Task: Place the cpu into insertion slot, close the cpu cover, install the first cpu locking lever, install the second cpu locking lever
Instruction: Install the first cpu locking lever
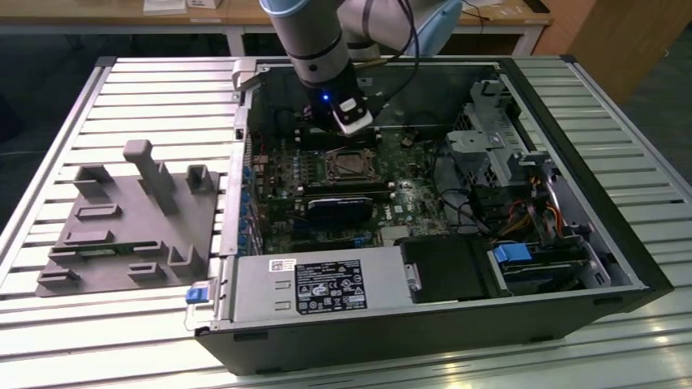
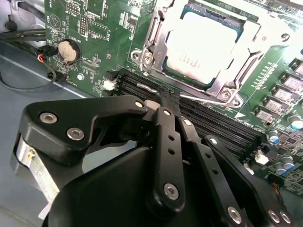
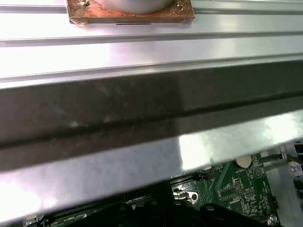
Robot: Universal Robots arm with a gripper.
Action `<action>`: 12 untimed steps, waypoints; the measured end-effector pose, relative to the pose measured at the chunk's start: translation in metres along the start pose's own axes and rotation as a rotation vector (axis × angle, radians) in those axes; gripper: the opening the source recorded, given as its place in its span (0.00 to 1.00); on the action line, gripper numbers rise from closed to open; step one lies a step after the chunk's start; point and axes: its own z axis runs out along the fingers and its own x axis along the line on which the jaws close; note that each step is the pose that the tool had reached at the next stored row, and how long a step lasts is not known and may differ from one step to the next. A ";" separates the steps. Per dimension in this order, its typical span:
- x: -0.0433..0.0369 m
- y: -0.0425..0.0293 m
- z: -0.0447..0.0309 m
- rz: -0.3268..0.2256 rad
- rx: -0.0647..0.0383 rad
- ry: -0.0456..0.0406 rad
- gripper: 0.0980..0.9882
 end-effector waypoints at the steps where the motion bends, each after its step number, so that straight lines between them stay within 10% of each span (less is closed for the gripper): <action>1: 0.0003 0.0007 0.0003 0.001 0.002 -0.0006 0.00; 12: 0.0020 0.0001 0.0058 0.020 0.022 -0.0085 0.00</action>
